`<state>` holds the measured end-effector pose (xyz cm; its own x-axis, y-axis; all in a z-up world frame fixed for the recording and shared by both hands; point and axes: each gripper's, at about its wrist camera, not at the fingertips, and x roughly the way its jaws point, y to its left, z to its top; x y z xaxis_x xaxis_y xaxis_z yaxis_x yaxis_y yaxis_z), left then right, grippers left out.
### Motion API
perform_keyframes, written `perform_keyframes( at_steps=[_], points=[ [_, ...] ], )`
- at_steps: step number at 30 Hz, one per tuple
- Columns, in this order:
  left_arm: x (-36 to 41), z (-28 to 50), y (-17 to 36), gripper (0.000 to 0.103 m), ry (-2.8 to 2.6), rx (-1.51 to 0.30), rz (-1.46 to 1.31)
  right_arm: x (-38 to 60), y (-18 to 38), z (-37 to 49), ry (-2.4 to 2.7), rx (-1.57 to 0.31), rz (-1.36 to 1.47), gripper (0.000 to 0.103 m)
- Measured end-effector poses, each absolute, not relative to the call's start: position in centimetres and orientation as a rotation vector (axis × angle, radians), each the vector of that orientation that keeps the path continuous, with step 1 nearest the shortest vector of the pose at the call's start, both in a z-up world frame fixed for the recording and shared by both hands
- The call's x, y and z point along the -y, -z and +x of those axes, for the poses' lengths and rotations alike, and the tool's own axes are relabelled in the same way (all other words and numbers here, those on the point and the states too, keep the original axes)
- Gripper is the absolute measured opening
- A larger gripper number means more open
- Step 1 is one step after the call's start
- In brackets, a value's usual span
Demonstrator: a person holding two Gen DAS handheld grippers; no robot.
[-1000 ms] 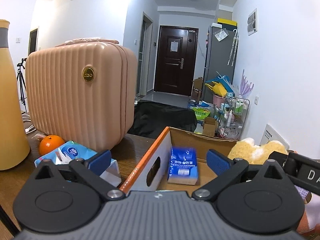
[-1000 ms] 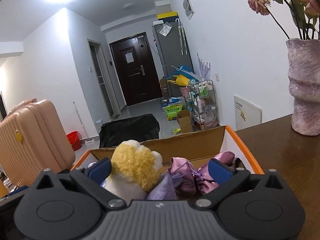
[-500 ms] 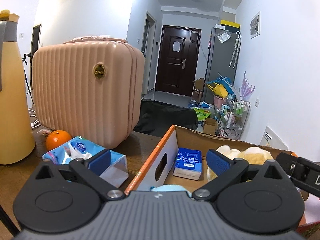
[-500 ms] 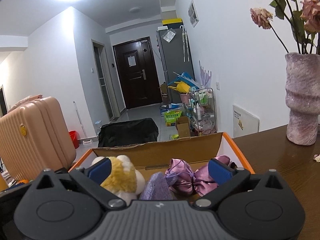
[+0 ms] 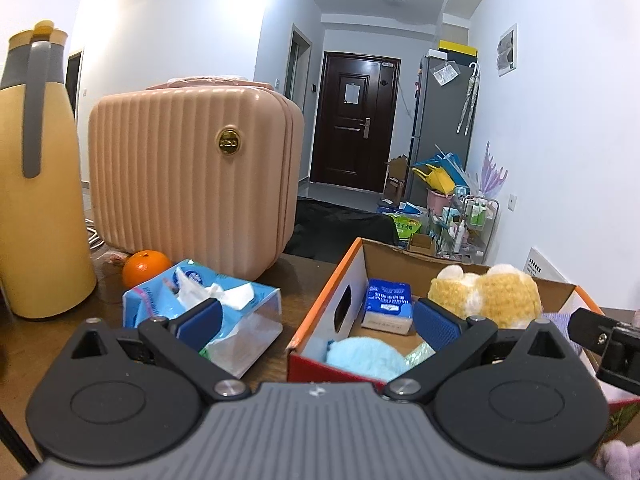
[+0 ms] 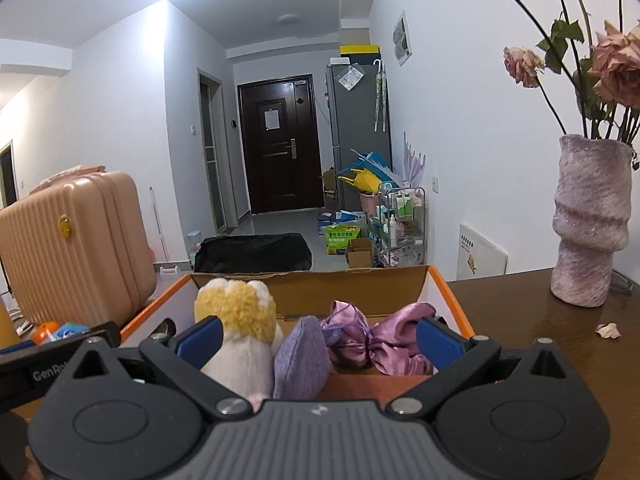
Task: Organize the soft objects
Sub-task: 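Withdraw both grippers from the box toward the pink fuzzy item on the table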
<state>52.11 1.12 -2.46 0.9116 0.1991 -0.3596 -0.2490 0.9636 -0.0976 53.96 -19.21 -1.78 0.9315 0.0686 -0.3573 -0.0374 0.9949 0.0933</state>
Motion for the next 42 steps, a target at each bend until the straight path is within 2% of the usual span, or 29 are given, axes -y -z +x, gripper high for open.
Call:
perform_keyframes(
  at_steps=[42],
  points=[
    [0.1, 39.5, 3.0, 0.103, -0.137, -0.383, -0.062, 23.2, 3.1, 41.3, -0.072, -0.338, -0.016, 0.103]
  ],
)
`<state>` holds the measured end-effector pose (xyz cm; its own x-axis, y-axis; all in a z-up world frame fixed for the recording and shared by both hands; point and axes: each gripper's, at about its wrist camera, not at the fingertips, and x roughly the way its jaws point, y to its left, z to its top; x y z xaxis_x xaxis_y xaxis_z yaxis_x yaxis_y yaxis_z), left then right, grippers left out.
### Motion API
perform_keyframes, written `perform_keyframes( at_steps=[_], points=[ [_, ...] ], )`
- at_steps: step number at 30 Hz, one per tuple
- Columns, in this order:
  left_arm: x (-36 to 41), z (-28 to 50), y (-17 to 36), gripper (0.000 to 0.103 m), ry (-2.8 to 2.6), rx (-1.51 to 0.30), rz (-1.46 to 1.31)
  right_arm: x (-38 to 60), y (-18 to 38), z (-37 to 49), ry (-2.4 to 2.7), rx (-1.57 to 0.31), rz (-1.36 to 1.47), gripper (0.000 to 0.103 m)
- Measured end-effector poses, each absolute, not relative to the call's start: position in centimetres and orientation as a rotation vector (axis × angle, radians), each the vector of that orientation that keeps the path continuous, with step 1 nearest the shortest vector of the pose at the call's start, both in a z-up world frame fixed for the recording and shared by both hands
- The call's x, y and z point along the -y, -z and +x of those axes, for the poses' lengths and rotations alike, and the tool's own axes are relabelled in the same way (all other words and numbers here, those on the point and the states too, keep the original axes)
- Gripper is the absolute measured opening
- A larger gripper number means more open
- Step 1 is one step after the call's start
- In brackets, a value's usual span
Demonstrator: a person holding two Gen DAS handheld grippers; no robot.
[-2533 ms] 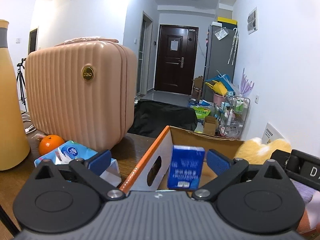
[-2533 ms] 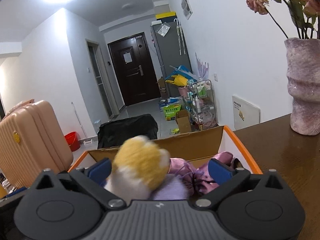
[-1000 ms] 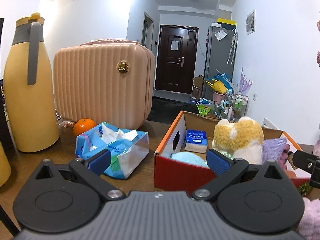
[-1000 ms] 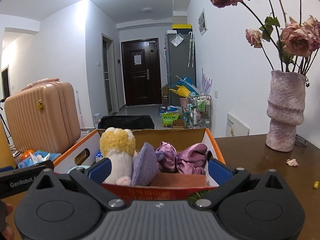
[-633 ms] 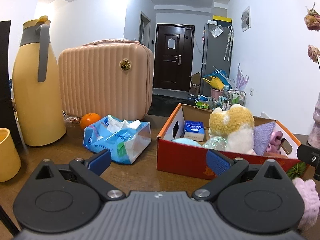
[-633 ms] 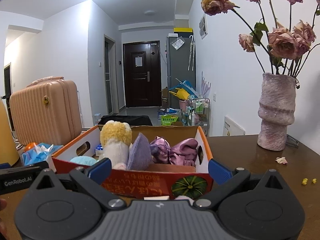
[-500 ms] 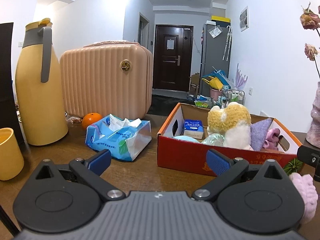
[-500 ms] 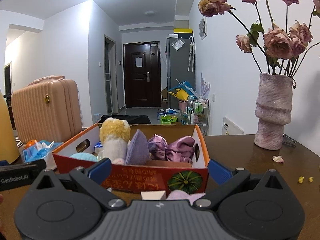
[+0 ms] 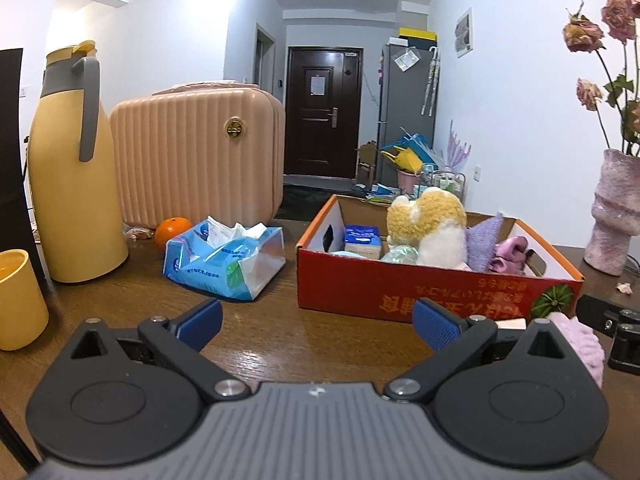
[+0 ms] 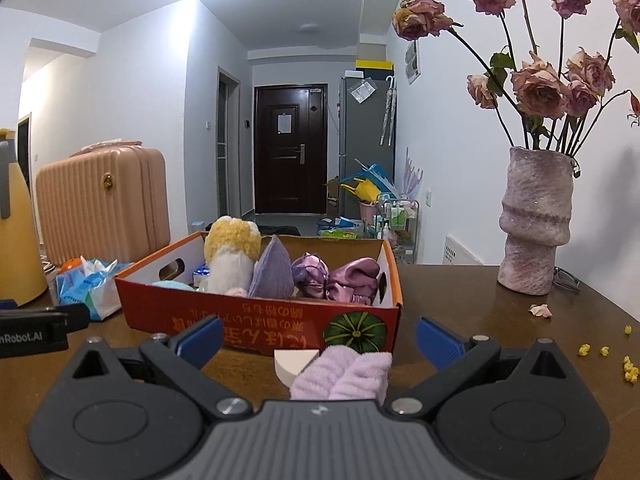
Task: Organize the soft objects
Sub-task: 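Withdraw both grippers from the box toward the pink fuzzy item on the table, then lower the right gripper onto the pink fuzzy item and close it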
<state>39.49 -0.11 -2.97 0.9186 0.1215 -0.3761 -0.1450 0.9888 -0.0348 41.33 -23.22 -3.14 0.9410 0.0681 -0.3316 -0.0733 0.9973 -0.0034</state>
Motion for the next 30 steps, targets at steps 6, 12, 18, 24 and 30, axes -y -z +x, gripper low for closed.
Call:
perform_keyframes(
  at_steps=[6, 12, 18, 24, 30],
  points=[
    [0.6, 38.5, 3.1, 0.103, -0.122, -0.376, -0.041, 23.7, 3.3, 40.4, -0.076, -0.336, -0.018, 0.103],
    [1.1, 37.6, 3.2, 0.103, -0.128, -0.370, -0.015, 24.0, 3.3, 39.7, -0.080, -0.333, -0.017, 0.103],
    [1.1, 36.9, 3.3, 0.103, -0.123, -0.369, -0.015, 24.5, 3.3, 38.6, -0.091, -0.330, -0.021, 0.103],
    [1.4, 36.2, 3.5, 0.103, -0.106, -0.382, 0.000, 24.7, 3.2, 37.9, -0.103, -0.330, -0.026, 0.103],
    [1.6, 35.2, 3.6, 0.103, -0.095, -0.378, 0.012, 25.1, 3.3, 37.2, -0.115, -0.335, -0.038, 0.103]
  ],
)
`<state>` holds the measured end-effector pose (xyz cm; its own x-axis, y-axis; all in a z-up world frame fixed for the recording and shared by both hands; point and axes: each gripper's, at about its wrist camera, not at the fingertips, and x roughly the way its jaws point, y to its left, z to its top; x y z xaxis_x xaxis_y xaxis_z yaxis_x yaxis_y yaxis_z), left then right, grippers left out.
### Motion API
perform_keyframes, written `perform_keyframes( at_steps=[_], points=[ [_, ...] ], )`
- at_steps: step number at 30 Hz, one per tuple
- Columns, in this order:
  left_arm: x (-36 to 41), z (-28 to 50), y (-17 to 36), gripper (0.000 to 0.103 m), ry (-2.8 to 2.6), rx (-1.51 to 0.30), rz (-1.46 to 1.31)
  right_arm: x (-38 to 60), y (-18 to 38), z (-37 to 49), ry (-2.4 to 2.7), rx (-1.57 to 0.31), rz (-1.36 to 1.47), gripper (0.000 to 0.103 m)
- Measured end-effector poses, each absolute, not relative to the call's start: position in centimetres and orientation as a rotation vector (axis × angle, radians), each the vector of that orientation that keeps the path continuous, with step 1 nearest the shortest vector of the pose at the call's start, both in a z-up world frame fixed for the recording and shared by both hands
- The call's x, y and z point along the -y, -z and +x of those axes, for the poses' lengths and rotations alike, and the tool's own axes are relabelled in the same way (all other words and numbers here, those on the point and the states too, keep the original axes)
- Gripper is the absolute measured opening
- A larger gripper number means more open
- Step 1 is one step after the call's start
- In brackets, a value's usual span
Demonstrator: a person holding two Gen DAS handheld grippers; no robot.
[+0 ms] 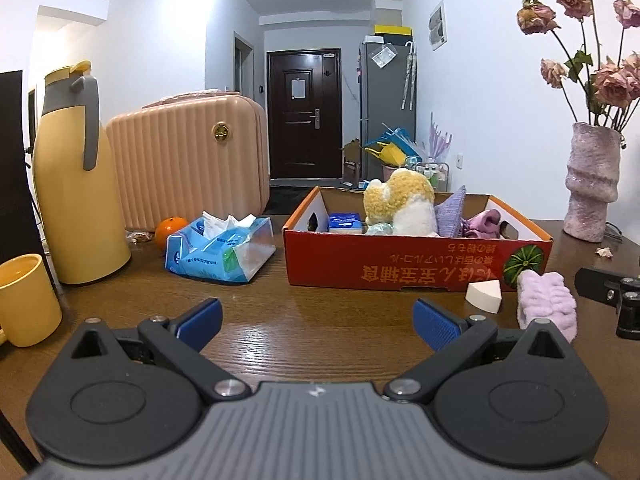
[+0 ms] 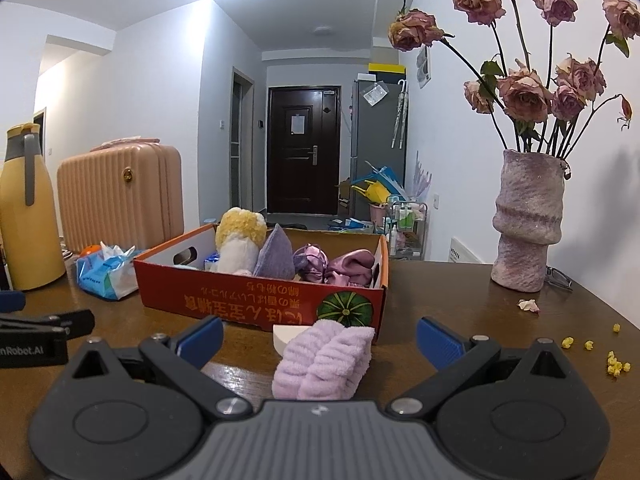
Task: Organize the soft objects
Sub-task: 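Lower the right gripper onto the pink fuzzy item and close it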
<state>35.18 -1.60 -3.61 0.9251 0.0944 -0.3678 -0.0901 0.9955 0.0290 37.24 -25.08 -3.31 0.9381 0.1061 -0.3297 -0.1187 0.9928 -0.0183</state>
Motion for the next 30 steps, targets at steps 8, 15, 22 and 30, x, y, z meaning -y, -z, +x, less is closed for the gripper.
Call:
perform_keyframes(
  at_steps=[8, 15, 22, 30],
  points=[
    [1.9, 35.0, 3.9, 0.103, -0.056, -0.400, 0.021, 25.8, 4.1, 37.5, -0.125, -0.381, -0.045, 0.103],
    [1.8, 35.1, 4.0, 0.103, -0.053, -0.405, 0.012, 25.8, 5.3, 39.4, -0.132, -0.453, -0.027, 0.103],
    [1.6, 35.4, 4.1, 0.103, -0.071, -0.410, 0.005, 25.0, 6.5, 42.4, -0.122, -0.523, -0.019, 0.100],
    [1.7, 35.8, 4.3, 0.103, -0.075, -0.425, 0.009, 25.0, 7.6, 45.2, -0.127, -0.611, 0.012, 0.080]
  ],
)
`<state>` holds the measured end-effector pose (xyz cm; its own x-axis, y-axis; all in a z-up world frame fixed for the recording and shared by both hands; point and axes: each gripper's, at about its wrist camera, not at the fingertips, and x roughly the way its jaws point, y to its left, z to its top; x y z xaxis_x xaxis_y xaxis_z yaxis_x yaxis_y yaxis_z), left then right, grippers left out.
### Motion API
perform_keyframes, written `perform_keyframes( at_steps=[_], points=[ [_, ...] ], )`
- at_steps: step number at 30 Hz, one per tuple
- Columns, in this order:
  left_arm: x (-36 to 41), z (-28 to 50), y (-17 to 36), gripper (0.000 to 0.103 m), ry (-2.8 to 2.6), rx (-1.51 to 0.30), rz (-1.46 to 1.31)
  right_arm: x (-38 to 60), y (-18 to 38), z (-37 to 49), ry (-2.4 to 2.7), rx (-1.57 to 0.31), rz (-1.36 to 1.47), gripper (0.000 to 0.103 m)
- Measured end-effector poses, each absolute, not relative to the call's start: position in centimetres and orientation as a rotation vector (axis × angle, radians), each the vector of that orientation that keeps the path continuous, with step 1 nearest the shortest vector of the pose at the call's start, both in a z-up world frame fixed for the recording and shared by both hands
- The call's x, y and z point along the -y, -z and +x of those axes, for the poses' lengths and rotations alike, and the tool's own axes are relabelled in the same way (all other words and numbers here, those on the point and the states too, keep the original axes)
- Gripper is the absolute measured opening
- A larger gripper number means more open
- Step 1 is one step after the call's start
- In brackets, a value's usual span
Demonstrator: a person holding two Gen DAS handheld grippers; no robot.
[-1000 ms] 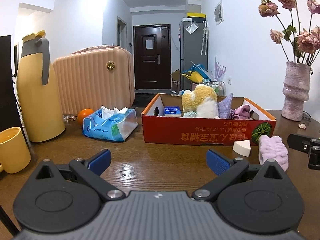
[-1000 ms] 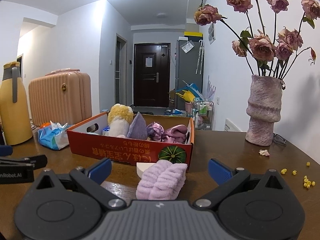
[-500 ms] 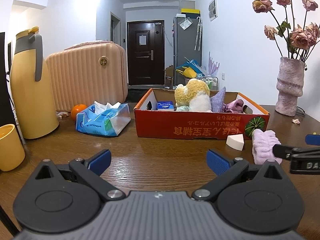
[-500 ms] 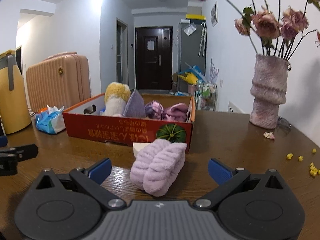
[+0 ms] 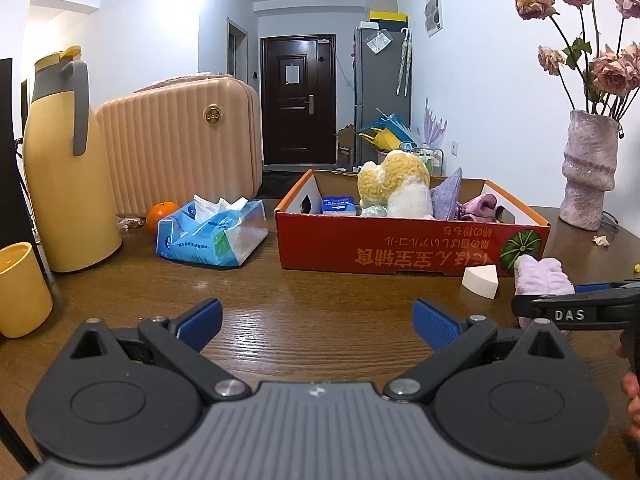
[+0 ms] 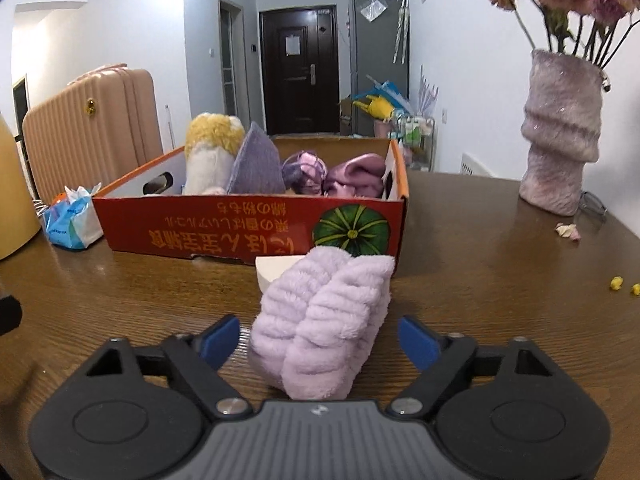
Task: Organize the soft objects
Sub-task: 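Lower the right gripper onto the pink fuzzy item and close it, then lift the fuzzy item with the right gripper while the left gripper approaches the white wedge sponge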
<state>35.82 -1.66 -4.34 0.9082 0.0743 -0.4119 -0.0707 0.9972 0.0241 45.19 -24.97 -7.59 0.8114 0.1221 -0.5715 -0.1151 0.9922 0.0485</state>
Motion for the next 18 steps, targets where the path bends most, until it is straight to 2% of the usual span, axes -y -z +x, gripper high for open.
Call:
perform_keyframes(
  at_steps=[2, 4, 8, 11, 18],
  points=[
    [1.7, 35.9, 4.4, 0.103, -0.077, -0.427, 0.012, 24.9, 7.9, 45.7, -0.136, -0.634, 0.010, 0.063],
    [1.7, 35.9, 4.4, 0.103, -0.078, -0.428, 0.012, 24.8, 8.1, 45.9, -0.143, -0.642, 0.011, 0.059],
    [1.6, 35.9, 4.5, 0.103, -0.079, -0.433, 0.007, 24.9, 7.9, 45.4, -0.146, -0.610, 0.002, 0.043],
    [1.6, 36.0, 4.6, 0.103, -0.082, -0.438, 0.008, 25.2, 7.7, 45.2, -0.148, -0.599, 0.010, 0.037],
    [1.8, 36.4, 4.7, 0.103, -0.081, -0.447, 0.009, 25.9, 6.9, 44.6, -0.134, -0.540, 0.020, 0.035]
  ],
)
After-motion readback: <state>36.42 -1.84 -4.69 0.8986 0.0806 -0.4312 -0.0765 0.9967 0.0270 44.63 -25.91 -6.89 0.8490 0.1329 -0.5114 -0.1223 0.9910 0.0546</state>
